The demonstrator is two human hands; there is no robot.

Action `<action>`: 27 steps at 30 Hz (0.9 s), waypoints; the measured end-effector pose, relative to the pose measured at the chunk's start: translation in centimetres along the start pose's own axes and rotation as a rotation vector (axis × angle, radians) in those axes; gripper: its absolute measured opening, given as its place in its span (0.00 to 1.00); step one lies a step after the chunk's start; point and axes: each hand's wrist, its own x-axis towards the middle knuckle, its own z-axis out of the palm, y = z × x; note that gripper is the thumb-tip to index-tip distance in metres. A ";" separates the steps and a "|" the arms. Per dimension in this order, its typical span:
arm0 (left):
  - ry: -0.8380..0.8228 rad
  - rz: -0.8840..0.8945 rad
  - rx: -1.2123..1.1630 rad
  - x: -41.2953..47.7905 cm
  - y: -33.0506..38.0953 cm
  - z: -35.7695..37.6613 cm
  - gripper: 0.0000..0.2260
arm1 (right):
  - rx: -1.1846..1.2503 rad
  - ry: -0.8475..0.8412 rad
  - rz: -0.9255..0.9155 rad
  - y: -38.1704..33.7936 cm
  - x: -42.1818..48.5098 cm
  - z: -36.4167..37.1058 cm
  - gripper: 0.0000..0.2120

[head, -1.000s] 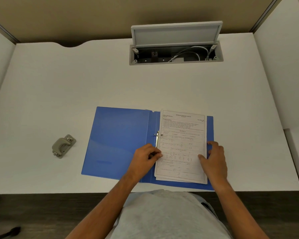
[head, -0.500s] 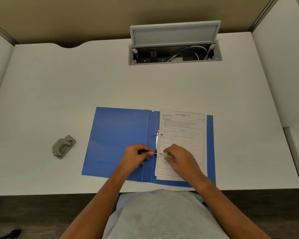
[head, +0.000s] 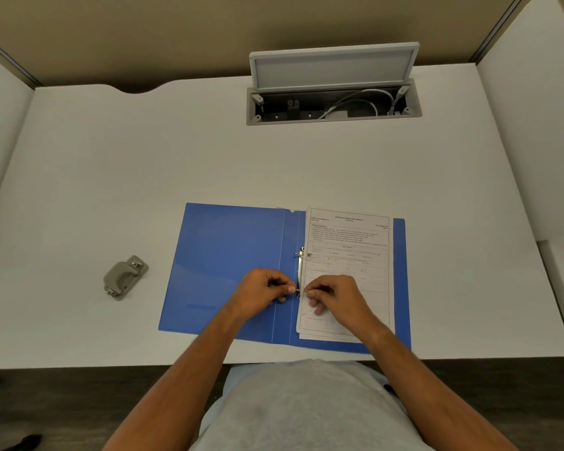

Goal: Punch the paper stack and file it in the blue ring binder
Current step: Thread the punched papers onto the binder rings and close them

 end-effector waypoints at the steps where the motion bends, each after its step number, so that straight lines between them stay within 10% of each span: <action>1: 0.000 0.008 0.018 0.2 0.0 0.1 0.05 | 0.009 -0.005 0.001 0.0 0.1 0.1 0.06; 20: 0.065 0.187 0.313 0.3 1.2 0.5 0.05 | 0.002 0.061 -0.013 -0.6 0.0 0.8 0.04; 27: 0.381 0.257 0.549 -2.9 -1.7 -0.1 0.28 | -0.108 0.617 0.047 1.6 -3.4 -3.5 0.13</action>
